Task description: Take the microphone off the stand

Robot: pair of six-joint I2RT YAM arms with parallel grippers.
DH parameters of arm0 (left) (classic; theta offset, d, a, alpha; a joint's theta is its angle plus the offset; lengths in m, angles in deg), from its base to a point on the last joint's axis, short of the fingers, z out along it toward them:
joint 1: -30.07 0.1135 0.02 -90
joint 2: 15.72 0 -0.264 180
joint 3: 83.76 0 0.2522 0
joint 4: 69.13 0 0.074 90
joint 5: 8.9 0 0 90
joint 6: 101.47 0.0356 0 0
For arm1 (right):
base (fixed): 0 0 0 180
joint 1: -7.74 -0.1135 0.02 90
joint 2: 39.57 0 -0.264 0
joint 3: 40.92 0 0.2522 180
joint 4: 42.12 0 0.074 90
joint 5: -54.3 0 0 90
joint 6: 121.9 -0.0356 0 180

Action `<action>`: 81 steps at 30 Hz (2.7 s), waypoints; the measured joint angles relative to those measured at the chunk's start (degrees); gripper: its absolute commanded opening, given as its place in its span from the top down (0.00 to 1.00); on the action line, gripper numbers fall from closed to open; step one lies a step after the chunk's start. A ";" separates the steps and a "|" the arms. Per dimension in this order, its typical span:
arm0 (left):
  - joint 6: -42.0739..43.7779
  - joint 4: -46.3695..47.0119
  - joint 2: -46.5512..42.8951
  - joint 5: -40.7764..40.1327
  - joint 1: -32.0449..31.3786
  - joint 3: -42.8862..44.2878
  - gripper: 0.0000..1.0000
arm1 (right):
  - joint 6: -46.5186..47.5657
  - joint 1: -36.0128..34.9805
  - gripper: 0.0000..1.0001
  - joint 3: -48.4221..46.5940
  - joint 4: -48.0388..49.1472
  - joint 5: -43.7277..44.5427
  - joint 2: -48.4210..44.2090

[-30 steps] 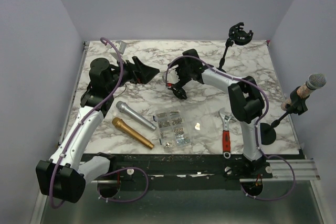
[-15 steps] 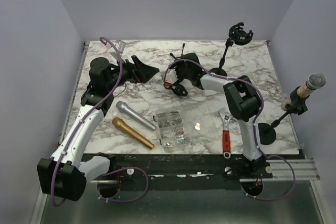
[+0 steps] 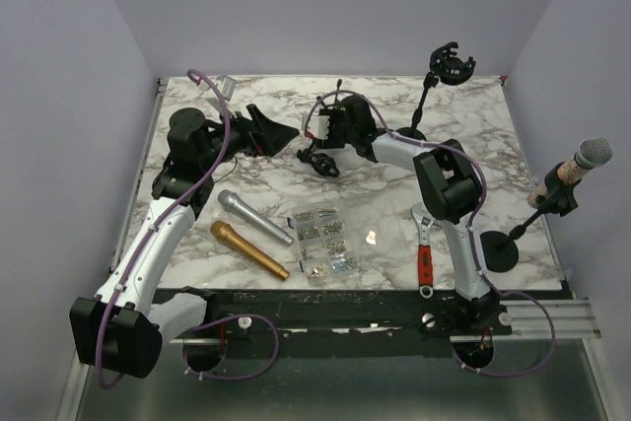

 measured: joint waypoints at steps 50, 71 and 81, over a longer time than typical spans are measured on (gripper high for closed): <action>-3.85 3.54 2.16 2.97 2.14 -1.38 0.07 | 18.67 -2.62 0.90 4.42 18.36 0.31 3.76; -3.56 3.54 0.35 2.95 2.14 -1.38 0.07 | -57.79 -2.62 0.99 1.92 36.06 -1.25 3.30; -3.41 3.52 -0.42 2.95 2.16 -1.38 0.07 | -66.69 -2.89 0.65 10.64 53.33 0.57 5.90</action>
